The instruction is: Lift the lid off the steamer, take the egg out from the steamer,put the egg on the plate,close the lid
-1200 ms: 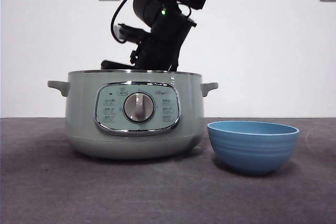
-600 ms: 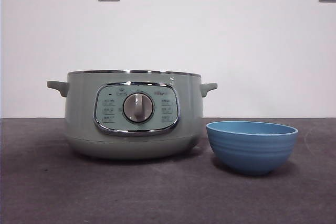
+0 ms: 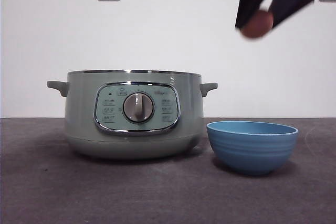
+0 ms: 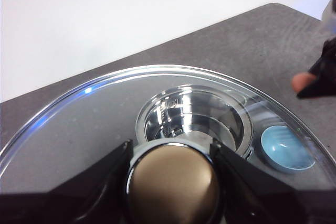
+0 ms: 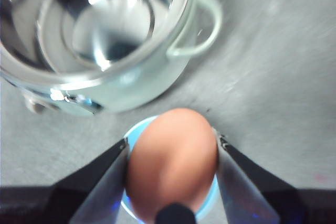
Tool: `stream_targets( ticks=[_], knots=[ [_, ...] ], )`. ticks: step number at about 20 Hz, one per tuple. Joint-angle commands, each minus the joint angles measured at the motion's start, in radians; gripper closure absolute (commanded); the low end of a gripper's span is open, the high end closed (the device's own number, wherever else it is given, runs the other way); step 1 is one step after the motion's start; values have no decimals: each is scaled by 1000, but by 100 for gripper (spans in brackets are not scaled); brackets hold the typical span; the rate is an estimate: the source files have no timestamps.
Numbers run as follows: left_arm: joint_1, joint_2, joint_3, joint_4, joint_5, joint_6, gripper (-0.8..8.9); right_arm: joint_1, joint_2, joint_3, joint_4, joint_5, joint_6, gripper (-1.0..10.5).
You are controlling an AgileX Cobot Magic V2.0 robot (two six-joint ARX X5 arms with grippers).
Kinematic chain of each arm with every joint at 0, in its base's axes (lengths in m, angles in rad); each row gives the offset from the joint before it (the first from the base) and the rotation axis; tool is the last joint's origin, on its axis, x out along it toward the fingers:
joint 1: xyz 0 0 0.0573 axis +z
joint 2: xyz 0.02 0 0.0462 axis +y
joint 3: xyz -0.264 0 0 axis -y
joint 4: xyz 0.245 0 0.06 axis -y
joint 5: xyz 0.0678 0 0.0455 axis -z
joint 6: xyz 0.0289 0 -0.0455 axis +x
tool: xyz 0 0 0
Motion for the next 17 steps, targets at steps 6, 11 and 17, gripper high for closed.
stream_targets(
  ticks=[6,11,17],
  knots=[
    [2,-11,23,32,2,1,822,2,6,-292,257,-37,19,959],
    [2,-11,23,33,28,1,822,2,46,-377,352,-37,29,959],
    [2,-11,23,29,26,0,822,45,184,-377,416,-35,28,959]
  ],
)
